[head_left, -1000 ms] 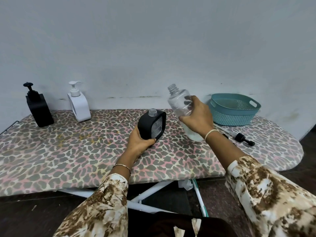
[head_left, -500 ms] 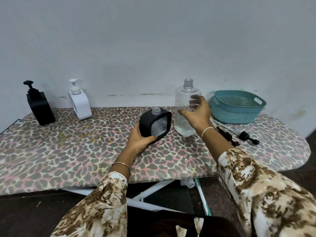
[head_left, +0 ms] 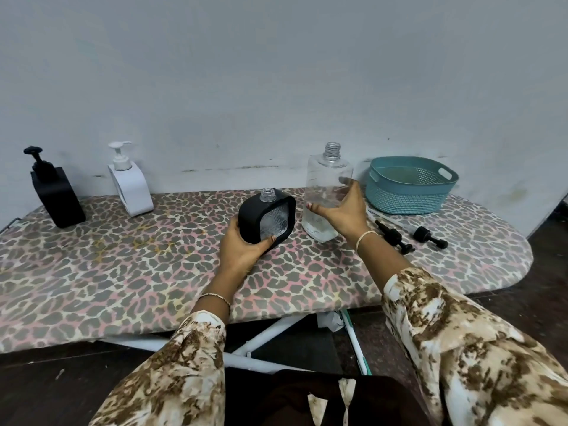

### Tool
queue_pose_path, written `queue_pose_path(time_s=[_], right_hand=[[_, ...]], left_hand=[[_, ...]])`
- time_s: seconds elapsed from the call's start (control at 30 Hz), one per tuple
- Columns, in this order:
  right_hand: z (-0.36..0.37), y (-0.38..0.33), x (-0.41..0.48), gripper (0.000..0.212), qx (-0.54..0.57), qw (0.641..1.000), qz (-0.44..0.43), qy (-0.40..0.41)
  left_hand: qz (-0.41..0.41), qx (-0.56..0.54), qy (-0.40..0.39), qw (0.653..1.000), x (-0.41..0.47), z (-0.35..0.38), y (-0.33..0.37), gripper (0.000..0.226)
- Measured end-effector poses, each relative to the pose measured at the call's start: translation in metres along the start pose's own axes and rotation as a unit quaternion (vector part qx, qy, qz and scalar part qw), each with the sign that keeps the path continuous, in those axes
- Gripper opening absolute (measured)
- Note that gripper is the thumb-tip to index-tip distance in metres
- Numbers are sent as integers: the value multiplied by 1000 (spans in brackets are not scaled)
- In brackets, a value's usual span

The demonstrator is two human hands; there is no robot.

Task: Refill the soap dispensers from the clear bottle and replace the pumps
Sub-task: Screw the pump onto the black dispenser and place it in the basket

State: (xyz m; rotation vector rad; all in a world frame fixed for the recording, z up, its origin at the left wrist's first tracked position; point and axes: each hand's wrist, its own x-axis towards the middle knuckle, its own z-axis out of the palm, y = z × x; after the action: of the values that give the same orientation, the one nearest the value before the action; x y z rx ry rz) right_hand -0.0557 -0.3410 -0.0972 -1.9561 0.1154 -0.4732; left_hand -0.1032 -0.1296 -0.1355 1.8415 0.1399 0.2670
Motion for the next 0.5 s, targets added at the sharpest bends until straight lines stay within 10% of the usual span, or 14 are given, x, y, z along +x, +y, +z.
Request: queue_pose_path(time_s=[0.5], right_hand=[[-84, 70, -48, 85, -296, 940, 91, 141]], left_hand=[[29, 120, 74, 990, -7, -2, 0, 84]])
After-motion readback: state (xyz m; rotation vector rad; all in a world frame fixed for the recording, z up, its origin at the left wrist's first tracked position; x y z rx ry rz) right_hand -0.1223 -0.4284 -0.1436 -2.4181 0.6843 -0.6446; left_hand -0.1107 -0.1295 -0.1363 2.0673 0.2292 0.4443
